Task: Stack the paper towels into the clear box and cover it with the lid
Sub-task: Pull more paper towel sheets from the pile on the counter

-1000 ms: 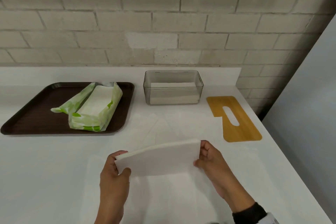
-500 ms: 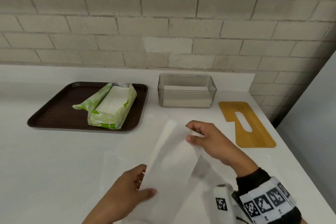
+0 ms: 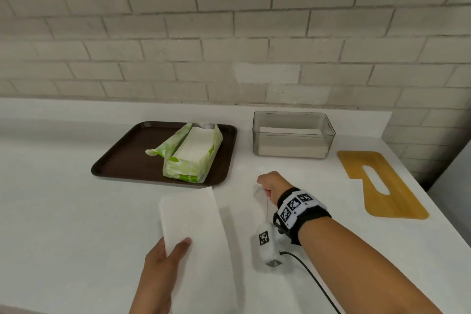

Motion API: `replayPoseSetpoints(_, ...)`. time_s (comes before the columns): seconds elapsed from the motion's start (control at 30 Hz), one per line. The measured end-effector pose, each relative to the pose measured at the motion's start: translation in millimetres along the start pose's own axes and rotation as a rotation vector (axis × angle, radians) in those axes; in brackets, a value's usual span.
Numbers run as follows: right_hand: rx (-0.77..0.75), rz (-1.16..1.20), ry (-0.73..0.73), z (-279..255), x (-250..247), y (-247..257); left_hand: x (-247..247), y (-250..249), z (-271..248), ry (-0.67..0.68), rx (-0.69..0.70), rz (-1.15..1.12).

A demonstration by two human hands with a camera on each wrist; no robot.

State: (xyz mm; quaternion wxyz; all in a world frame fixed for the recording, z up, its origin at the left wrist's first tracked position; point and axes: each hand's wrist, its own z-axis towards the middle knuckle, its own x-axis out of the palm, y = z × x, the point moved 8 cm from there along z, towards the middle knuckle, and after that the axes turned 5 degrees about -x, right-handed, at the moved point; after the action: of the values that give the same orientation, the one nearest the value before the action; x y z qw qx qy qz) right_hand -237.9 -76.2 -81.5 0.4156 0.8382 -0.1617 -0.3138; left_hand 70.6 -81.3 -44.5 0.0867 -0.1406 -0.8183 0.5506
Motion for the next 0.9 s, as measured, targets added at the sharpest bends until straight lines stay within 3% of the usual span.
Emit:
replayPoseSetpoints(0.1, -0.031, -0.180, -0.008, 17, 16, 0, -5, 1, -2, 0.015, -0.011, -0.027)
replayPoseSetpoints(0.2, -0.012, -0.186, -0.163, 18, 14, -6, -8, 5, 0, 0.047, -0.027, -0.030)
replayPoseSetpoints(0.33, -0.359, 0.205, -0.354, -25, -12, 27, -5, 6, 3, 0.106, -0.039, -0.025)
replayPoseSetpoints(0.47, -0.649, 0.548, -0.250, -95, -46, 63, 6, -1, 7, 0.158, -0.045, -0.074)
replayPoseSetpoints(0.63, -0.821, 0.731, -0.196, -168, -82, 80, 33, -19, 12, 0.242, -0.025, -0.143)
replayPoseSetpoints(0.7, -0.812, 0.627, -0.254, -176, -78, 75, 49, -24, 11, 0.295, -0.024, -0.175)
replayPoseSetpoints(0.9, -0.649, -0.094, -0.380, -159, -37, 37, 89, -31, -2, 0.396, -0.048, -0.241)
